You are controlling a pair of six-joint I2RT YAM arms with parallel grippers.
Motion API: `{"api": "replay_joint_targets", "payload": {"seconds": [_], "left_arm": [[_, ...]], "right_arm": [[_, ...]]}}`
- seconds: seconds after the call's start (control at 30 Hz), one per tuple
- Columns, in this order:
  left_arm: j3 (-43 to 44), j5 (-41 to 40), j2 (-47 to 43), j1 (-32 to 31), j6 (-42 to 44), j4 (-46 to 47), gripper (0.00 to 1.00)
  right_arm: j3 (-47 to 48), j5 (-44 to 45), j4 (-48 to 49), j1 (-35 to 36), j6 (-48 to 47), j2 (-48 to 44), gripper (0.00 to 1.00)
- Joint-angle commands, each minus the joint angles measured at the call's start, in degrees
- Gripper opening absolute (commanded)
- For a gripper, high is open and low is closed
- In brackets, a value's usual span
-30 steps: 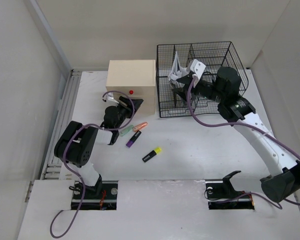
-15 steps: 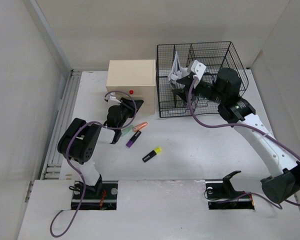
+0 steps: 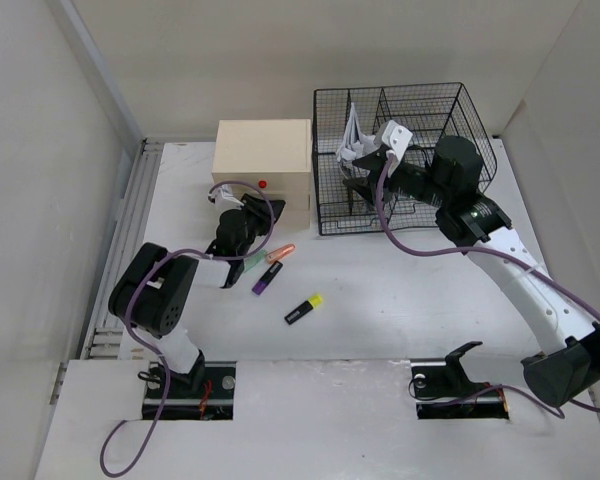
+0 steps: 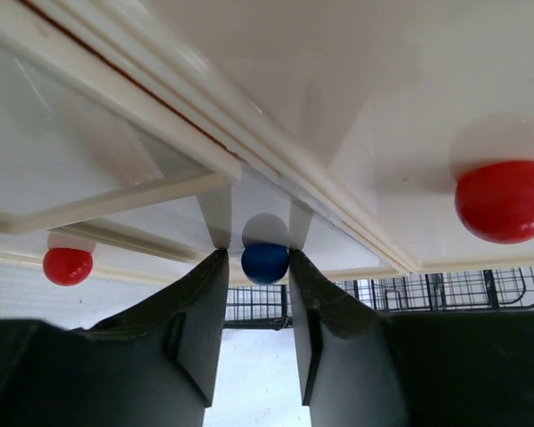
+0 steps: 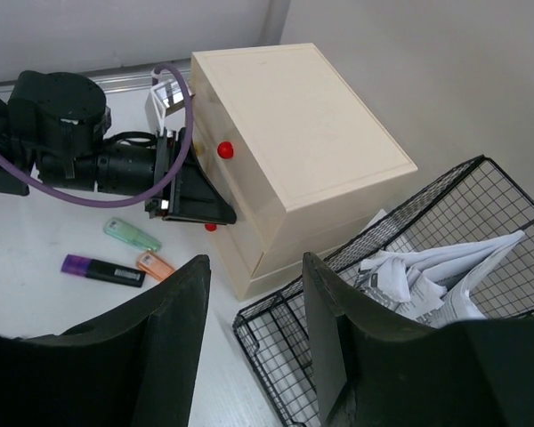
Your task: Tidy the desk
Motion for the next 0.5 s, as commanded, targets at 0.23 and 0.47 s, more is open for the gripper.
{"api": "replay_joint_targets", "payload": {"seconds": [0.23, 0.47], "left_arm": [[1.1, -4.4, -3.0, 0.3, 3.3, -1.6, 0.28], [3.2, -4.4, -1.9, 0.3, 4.5, -3.0, 0.02]], "right_arm": [[-1.0, -1.5, 4.2, -0.3, 0.5, -1.6, 0.51], [-1.0, -2.1, 4.2, -0.8, 0.5, -1.6, 0.51]]}}
